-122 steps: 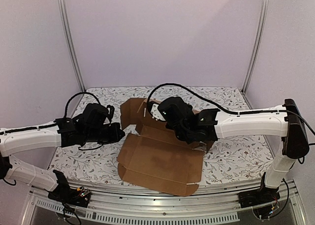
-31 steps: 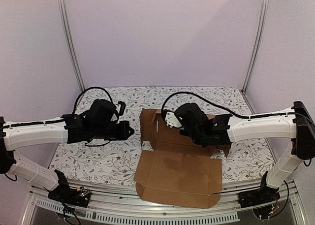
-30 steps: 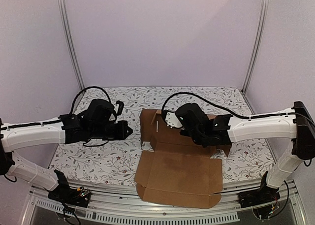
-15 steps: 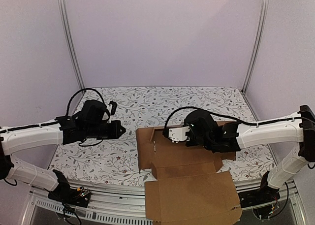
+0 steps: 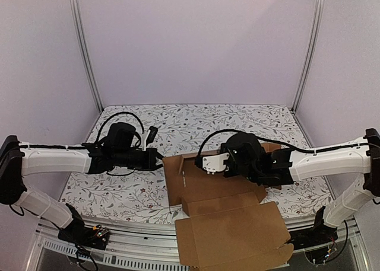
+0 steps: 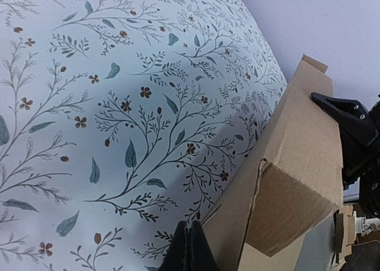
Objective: Fold the paper box
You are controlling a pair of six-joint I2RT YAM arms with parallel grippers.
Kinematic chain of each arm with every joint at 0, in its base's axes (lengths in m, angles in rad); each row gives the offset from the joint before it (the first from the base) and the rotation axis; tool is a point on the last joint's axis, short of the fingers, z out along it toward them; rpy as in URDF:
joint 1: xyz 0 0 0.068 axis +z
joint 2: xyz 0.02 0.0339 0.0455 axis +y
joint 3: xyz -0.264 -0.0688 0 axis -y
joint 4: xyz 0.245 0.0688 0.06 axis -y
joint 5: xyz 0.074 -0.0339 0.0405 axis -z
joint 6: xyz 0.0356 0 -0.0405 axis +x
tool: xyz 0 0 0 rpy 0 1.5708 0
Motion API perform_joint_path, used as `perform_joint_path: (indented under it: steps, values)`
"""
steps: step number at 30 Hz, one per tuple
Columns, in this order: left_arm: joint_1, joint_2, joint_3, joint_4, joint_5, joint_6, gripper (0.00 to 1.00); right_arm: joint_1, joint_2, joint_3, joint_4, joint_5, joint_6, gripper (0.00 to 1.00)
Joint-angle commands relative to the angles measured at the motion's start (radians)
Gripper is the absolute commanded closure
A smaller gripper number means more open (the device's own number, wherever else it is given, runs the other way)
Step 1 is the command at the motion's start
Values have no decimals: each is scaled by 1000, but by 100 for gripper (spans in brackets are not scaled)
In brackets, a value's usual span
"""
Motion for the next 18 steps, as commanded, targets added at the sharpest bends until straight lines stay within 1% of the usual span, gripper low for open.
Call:
perform_joint_path:
  steps: [1, 4, 12, 18]
  values:
    - [10, 0, -36, 93, 127, -3, 100, 6, -31, 30, 58, 56, -2, 100]
    - [10, -10, -50, 113, 158, -2, 100, 10, -13, 56, 84, 103, -1, 100]
    - [10, 2, -54, 144, 169, -10, 100, 36, 55, 113, 165, 186, 8, 100]
    - [10, 19, -43, 142, 133, -7, 100, 58, 111, 130, 210, 245, 4, 100]
